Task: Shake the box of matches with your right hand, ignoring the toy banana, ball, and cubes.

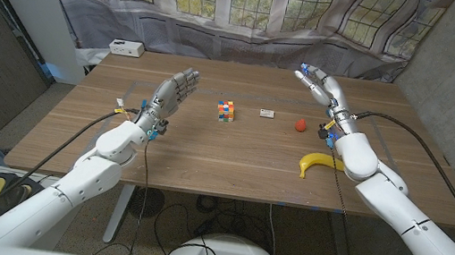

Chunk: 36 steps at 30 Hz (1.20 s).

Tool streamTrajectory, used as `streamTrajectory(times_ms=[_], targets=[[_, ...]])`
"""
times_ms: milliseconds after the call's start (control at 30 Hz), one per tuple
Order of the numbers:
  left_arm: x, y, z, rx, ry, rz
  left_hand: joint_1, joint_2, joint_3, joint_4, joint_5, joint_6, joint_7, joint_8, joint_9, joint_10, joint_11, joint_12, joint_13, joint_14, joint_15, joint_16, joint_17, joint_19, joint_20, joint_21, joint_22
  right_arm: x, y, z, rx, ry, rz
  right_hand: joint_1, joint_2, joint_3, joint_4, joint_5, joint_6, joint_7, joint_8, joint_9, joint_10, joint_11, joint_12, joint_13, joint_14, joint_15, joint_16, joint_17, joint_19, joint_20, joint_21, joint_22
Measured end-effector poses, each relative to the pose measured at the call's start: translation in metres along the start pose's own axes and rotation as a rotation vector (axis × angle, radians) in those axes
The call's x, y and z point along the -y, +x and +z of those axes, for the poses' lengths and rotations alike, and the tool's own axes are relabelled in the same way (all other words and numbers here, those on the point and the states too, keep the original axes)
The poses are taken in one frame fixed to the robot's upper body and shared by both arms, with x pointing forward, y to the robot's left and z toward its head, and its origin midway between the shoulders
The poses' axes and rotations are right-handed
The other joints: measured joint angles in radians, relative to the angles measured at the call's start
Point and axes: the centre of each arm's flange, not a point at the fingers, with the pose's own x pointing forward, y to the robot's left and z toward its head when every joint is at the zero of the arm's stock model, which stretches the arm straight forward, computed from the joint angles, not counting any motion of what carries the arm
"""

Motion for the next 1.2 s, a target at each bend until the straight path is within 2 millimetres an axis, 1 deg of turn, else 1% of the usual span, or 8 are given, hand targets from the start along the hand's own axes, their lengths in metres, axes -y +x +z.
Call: streamTrajectory(times_ms=[233, 333, 633, 767, 867, 933, 1067, 1200], targets=[[-0.002, -0.005, -0.001, 0.006, -0.006, 0.016, -0.005, -0.005, 0.0, 0.0, -0.001, 0.0, 0.0, 0.0, 0.0, 0.0, 0.0, 0.0, 0.0, 0.0, 0.0, 0.0, 0.0, 0.0, 0.0, 0.0, 0.0, 0.006, -0.005, -0.01, -0.01, 0.091, -0.017, -0.01, -0.002, -0.003, 0.003, 0.0, -0.005, -0.005, 0.0, 0.0, -0.004, 0.004, 0.0, 0.0, -0.005, -0.005, 0.0, 0.0, 0.0, 0.0, 0.0, 0.0], [-0.003, -0.007, -0.001, 0.009, -0.01, 0.021, -0.012, -0.012, -0.003, 0.003, -0.005, 0.0, 0.0, 0.005, 0.0, 0.0, 0.0, 0.0, 0.0, 0.0, 0.0, 0.0, 0.0, 0.0, 0.0, 0.0, 0.0, 0.008, -0.007, -0.018, -0.023, 0.136, -0.024, -0.024, -0.008, -0.007, 0.007, 0.0, -0.011, 0.0, 0.0, 0.0, -0.007, 0.007, 0.0, 0.0, -0.013, 0.002, 0.0, 0.0, -0.011, 0.0, 0.0, 0.0], [-0.004, -0.009, -0.006, 0.013, -0.028, 0.036, -0.017, -0.025, -0.01, 0.004, -0.005, 0.0, 0.0, 0.005, 0.0, 0.0, 0.0, 0.0, 0.0, 0.0, 0.0, 0.0, 0.0, -0.004, -0.004, 0.0, 0.0, 0.011, -0.012, -0.037, -0.045, 0.304, -0.03, -0.062, -0.012, -0.023, 0.023, 0.0, -0.029, -0.007, 0.0, 0.0, -0.024, 0.016, 0.0, 0.0, -0.038, 0.016, 0.0, 0.0, -0.041, 0.005, 0.0, 0.0], [-0.004, -0.009, -0.007, 0.014, -0.031, 0.039, -0.024, -0.033, -0.01, 0.004, -0.005, 0.0, 0.0, 0.005, 0.0, 0.0, 0.0, 0.0, 0.0, 0.0, 0.0, 0.0, 0.0, -0.004, -0.004, 0.0, 0.0, 0.011, -0.016, -0.045, -0.059, 0.384, -0.024, -0.091, -0.017, -0.031, 0.031, 0.0, -0.033, -0.011, 0.0, 0.0, -0.053, 0.014, -0.004, 0.0, -0.076, 0.018, -0.008, 0.0, -0.078, 0.011, -0.004, 0.0], [-0.004, -0.008, -0.007, 0.015, -0.034, 0.041, -0.024, -0.033, -0.014, 0.008, -0.005, 0.0, 0.0, 0.005, 0.0, 0.0, 0.0, 0.0, 0.0, 0.0, 0.0, 0.0, 0.0, -0.004, -0.004, 0.0, 0.0, 0.012, -0.018, -0.052, -0.074, 0.427, -0.017, -0.119, -0.022, -0.035, 0.035, 0.0, -0.053, -0.033, 0.0, -0.003, -0.11, 0.009, -0.008, 0.0, -0.164, 0.025, -0.022, -0.008, -0.144, 0.021, -0.004, 0.0], [-0.004, -0.008, -0.007, 0.015, -0.034, 0.041, -0.024, -0.033, -0.018, 0.004, -0.005, 0.0, 0.0, 0.005, 0.0, 0.0, 0.0, 0.0, 0.0, 0.0, 0.0, 0.0, 0.0, -0.004, -0.004, 0.0, 0.0, 0.012, -0.019, -0.055, -0.08, 0.437, -0.016, -0.129, -0.023, -0.035, 0.035, 0.0, -0.051, -0.049, 0.0, -0.005, -0.137, 0.007, -0.008, 0.0, -0.21, 0.023, -0.022, -0.01, -0.181, 0.016, -0.004, 0.001], [-0.003, -0.006, -0.008, 0.016, -0.038, 0.04, -0.031, -0.039, -0.018, 0.004, -0.005, 0.0, 0.0, 0.005, 0.0, 0.0, 0.0, 0.0, 0.0, 0.0, 0.0, 0.0, 0.0, -0.004, -0.004, 0.0, 0.0, 0.012, -0.022, -0.063, -0.094, 0.501, 0.0, -0.134, -0.021, -0.039, 0.03, 0.0, -0.071, -0.062, -0.007, -0.005, -0.18, 0.011, -0.008, 0.0, -0.238, 0.023, -0.022, -0.014, -0.205, 0.005, -0.004, 0.0], [-0.002, -0.005, -0.008, 0.017, -0.039, 0.038, -0.031, -0.039, -0.021, 0.007, -0.005, 0.0, 0.0, 0.005, 0.0, 0.0, 0.0, 0.0, 0.0, 0.0, 0.0, 0.0, 0.0, -0.004, -0.004, 0.0, 0.0, 0.011, -0.024, -0.068, -0.103, 0.53, 0.008, -0.138, -0.025, -0.039, 0.03, 0.0, -0.124, -0.052, -0.017, -0.005, -0.208, 0.013, -0.008, 0.0, -0.245, 0.016, -0.017, -0.019, -0.211, 0.0, -0.004, 0.0]])
